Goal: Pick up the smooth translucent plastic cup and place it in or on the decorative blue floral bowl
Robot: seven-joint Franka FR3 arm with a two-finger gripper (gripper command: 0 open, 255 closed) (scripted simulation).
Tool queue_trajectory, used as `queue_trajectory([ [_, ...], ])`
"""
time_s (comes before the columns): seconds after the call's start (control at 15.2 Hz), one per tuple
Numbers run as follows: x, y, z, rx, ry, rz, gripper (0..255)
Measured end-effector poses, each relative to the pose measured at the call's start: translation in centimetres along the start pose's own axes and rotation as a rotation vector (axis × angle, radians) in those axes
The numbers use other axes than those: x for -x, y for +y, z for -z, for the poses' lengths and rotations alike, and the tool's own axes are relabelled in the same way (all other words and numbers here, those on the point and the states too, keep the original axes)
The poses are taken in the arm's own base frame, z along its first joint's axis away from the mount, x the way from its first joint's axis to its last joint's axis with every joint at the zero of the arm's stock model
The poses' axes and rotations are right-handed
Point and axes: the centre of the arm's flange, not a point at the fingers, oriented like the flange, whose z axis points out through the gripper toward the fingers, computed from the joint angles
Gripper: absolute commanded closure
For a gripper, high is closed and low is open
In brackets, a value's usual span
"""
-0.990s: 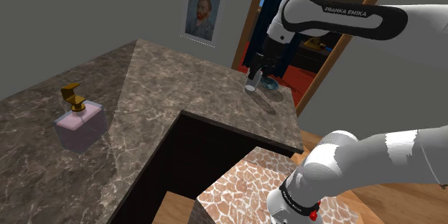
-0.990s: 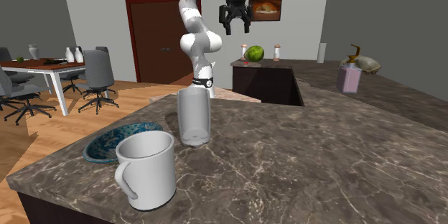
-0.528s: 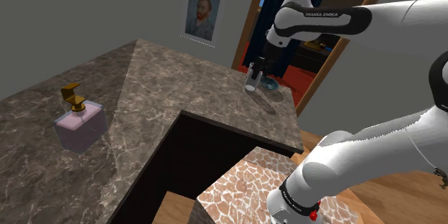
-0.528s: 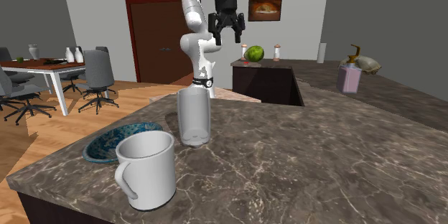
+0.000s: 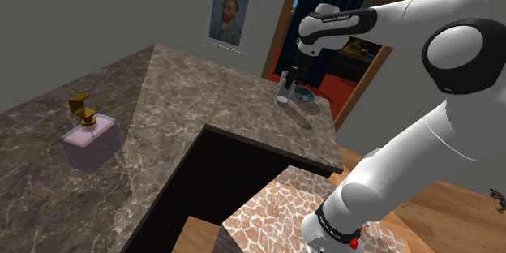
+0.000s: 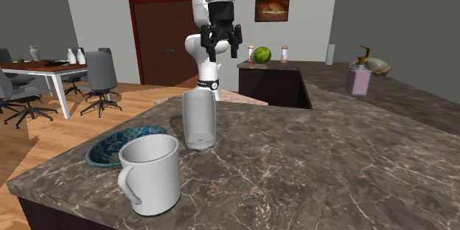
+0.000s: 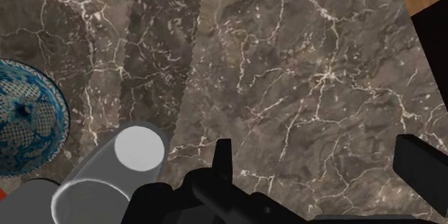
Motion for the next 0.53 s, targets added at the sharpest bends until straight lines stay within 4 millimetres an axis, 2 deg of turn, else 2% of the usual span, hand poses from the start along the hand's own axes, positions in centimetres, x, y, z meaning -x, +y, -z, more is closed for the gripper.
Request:
queue_trajectory([
  [0.53, -5.0, 8.7, -3.1, 0.022, -0.012, 0.097, 0],
])
